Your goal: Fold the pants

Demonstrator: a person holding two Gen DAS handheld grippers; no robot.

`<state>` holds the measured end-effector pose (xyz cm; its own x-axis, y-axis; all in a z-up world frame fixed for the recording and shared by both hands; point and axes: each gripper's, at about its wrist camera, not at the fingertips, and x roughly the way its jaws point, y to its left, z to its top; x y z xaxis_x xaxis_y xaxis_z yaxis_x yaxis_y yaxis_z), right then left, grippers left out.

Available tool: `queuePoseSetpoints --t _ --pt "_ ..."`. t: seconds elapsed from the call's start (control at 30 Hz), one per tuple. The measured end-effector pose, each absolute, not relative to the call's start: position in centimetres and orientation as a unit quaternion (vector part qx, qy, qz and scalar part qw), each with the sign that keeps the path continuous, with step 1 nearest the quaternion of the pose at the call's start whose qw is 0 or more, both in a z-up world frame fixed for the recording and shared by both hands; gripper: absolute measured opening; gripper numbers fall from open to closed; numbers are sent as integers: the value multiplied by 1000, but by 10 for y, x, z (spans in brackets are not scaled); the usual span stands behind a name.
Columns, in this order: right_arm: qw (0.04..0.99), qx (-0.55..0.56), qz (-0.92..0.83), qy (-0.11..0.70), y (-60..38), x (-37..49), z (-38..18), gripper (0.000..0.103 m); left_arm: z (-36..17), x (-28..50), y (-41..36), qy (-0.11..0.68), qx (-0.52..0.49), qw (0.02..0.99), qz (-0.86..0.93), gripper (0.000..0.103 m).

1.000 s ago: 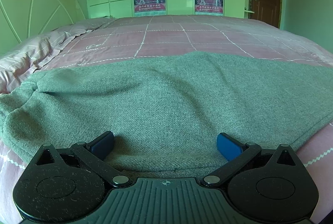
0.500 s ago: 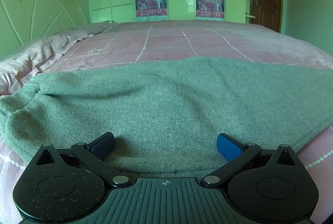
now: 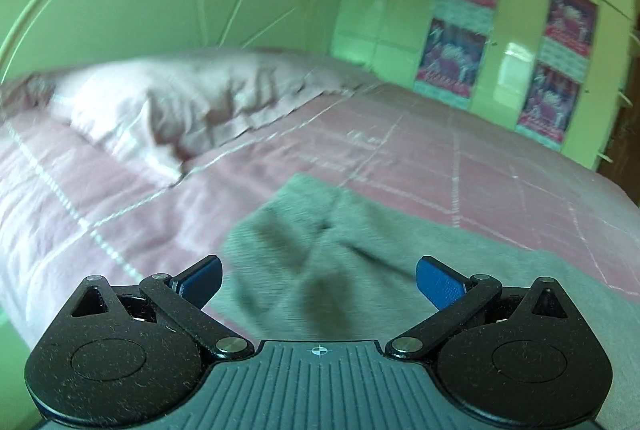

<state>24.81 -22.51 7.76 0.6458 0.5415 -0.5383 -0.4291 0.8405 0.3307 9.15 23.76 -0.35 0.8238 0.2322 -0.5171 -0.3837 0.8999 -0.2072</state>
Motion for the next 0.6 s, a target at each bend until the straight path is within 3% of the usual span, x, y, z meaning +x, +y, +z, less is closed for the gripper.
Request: queuePoseSetpoints --t 0.07,0.23,0.43,0.5,0.53,0.6 --pt "887 77 293 350 -186 274 69 39 -11 98 254 266 -165 933 177 94" --pt "863 39 319 389 -131 312 51 37 -27 110 281 277 -206 924 167 86" --pt "845 18 335 417 -114 336 32 35 -38 124 290 271 -248 920 135 62" --pt "832 21 350 430 -111 341 29 22 -40 129 290 271 -245 921 132 60" --pt "829 21 356 432 -111 340 30 10 -41 131 289 270 -244 922 132 60" --pt "826 13 364 430 -107 339 32 6 -42 130 289 266 -245 923 132 59"
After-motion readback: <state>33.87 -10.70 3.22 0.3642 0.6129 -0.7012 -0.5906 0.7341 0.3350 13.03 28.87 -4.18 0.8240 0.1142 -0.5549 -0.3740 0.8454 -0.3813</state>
